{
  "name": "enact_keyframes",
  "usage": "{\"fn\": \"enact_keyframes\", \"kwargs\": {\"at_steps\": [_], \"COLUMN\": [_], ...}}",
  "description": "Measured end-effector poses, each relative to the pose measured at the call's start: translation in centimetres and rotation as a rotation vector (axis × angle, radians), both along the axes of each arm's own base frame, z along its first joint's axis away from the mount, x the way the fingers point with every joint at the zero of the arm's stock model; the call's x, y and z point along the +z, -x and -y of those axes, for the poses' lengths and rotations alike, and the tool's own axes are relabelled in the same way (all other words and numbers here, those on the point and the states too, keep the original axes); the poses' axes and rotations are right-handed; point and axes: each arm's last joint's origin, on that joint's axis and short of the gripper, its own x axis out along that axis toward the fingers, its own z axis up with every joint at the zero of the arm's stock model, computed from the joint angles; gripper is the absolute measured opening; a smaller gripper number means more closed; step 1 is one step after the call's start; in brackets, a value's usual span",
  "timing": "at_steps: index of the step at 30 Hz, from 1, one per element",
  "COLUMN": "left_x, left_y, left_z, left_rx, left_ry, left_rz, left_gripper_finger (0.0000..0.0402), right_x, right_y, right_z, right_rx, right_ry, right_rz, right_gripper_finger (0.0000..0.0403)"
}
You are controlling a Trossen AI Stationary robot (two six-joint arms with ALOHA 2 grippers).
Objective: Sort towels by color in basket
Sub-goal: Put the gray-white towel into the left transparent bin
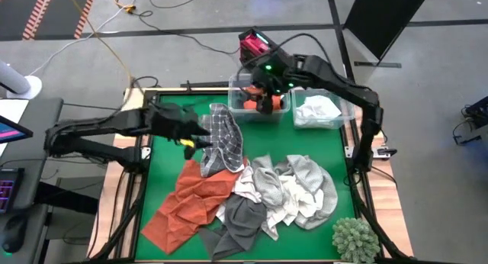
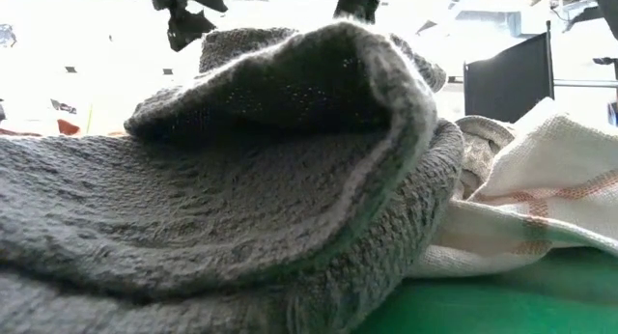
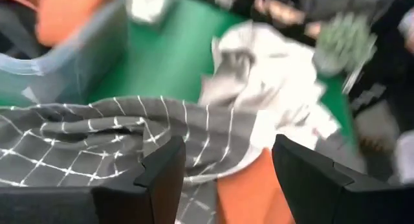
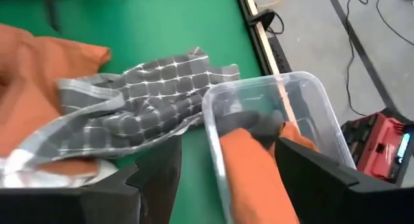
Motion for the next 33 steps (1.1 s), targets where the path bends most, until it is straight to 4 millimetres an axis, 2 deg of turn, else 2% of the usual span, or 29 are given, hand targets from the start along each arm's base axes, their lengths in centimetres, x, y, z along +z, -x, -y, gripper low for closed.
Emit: {"fn": "enact_keyframes", "kwargs": {"at_steps": [4, 7, 12, 18, 26, 29, 31, 33], "left_x": [-2.0, -3.3, -5.5, -8.0, -12.2, -13.2, -13.7, -13.9], "left_y": [-2.5, -3.9, -5.5, -7.1, -9.0, -9.7, -9.9, -10.0], "left_z": [0.3, 1.0, 3.5, 4.8, 4.9, 4.9, 4.9, 4.9], "left_rx": [-0.044, -0.160, -0.287, -0.281, -0.405, -0.424, -0.430, -0.420], "left_ry": [0.013, 0.049, -0.112, -0.419, -0.552, -0.598, -0.598, -0.582], "left_rz": [-0.085, -0.128, -0.227, -0.349, -0.514, -0.532, -0.541, -0.547], "left_gripper_finger": [0.0220, 0.0220, 0.0216, 0.0214, 0.0210, 0.0176, 0.0130, 0.0065], "right_x": [1.6, 2.3, 3.4, 4.2, 4.1, 4.1, 4.1, 4.1], "right_y": [1.8, 3.2, 5.1, 6.0, 5.9, 5.8, 5.8, 5.7], "right_z": [-1.6, -2.6, -3.8, -5.3, -7.5, -8.4, -8.8, -9.2], "right_rx": [-0.046, -0.118, -0.188, -0.211, -0.216, -0.229, -0.236, -0.238], "right_ry": [-0.043, -0.013, 0.025, 0.008, 0.021, 0.037, 0.052, 0.057], "right_rz": [0.035, 0.006, -0.009, 0.033, 0.016, 0.022, 0.025, 0.028], "right_gripper_finger": [0.0274, 0.0274, 0.0274, 0.0274, 0.0274, 0.0274, 0.0274, 0.0274]}}
